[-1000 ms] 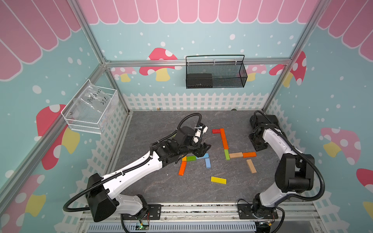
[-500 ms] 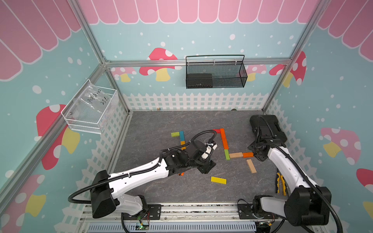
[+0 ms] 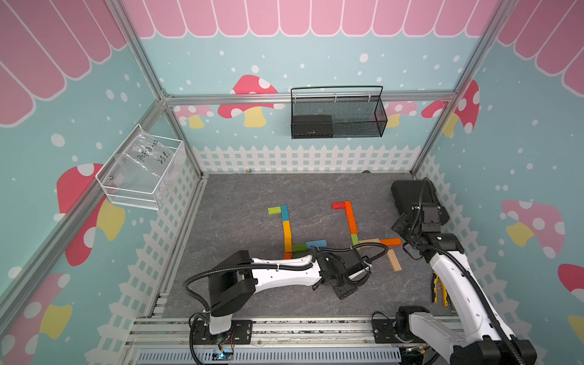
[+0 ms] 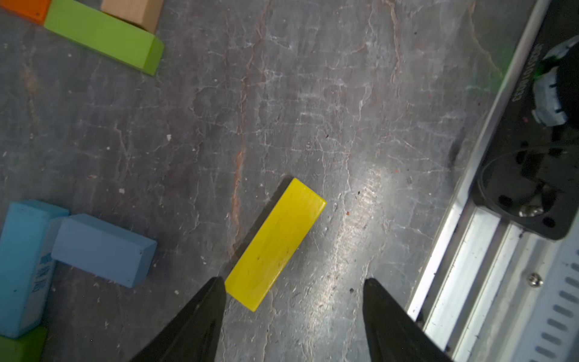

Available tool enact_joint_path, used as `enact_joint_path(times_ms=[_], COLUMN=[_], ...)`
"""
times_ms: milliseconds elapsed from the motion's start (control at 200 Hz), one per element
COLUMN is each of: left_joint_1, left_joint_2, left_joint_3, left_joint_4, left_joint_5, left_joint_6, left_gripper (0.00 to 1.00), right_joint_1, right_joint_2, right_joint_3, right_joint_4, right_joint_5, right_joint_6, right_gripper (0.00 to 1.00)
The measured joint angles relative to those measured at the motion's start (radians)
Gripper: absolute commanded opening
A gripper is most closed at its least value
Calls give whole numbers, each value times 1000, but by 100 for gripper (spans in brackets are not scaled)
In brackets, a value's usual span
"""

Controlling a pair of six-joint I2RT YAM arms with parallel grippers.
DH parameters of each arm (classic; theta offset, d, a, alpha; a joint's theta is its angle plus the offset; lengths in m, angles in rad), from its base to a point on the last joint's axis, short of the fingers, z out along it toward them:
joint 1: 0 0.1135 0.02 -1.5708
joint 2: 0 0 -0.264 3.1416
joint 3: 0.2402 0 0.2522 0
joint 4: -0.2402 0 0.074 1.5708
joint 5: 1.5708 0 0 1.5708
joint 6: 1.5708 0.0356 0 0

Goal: Assemble a giraffe with building blocks
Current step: Assemble the building block at the center of the board, then pick up the building block from the center of the board.

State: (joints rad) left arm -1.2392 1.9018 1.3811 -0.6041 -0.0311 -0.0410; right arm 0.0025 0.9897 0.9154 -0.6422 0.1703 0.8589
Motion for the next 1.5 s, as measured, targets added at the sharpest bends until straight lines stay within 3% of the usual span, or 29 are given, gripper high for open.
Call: enact_joint_path(times_ms=[320, 706, 1096, 1276, 1501], left_joint_1=[16, 50, 50, 56, 90], left_joint_2=[153, 196, 200, 203, 206], left_joint_3=[105, 137, 144, 187, 356], left_joint_4=[-70, -132, -141, -196, -224], left_joint_5=[-10, 35, 65, 91, 119], left_joint_6=[81, 115, 125, 50, -205], left_gripper=[71, 61, 21, 16, 17], right_joint_1=[-77, -94, -94, -94, -94], right_joint_2=[-83, -104, -105, -110, -124], right_joint_3=[0, 0, 0, 0, 0], right_joint_4=[23, 24, 31, 39, 45], right_joint_5=[-47, -76, -85, -86, -93], right_joint_6=[-29, -43, -43, -43, -39], right_gripper=[65, 65, 65, 65, 65])
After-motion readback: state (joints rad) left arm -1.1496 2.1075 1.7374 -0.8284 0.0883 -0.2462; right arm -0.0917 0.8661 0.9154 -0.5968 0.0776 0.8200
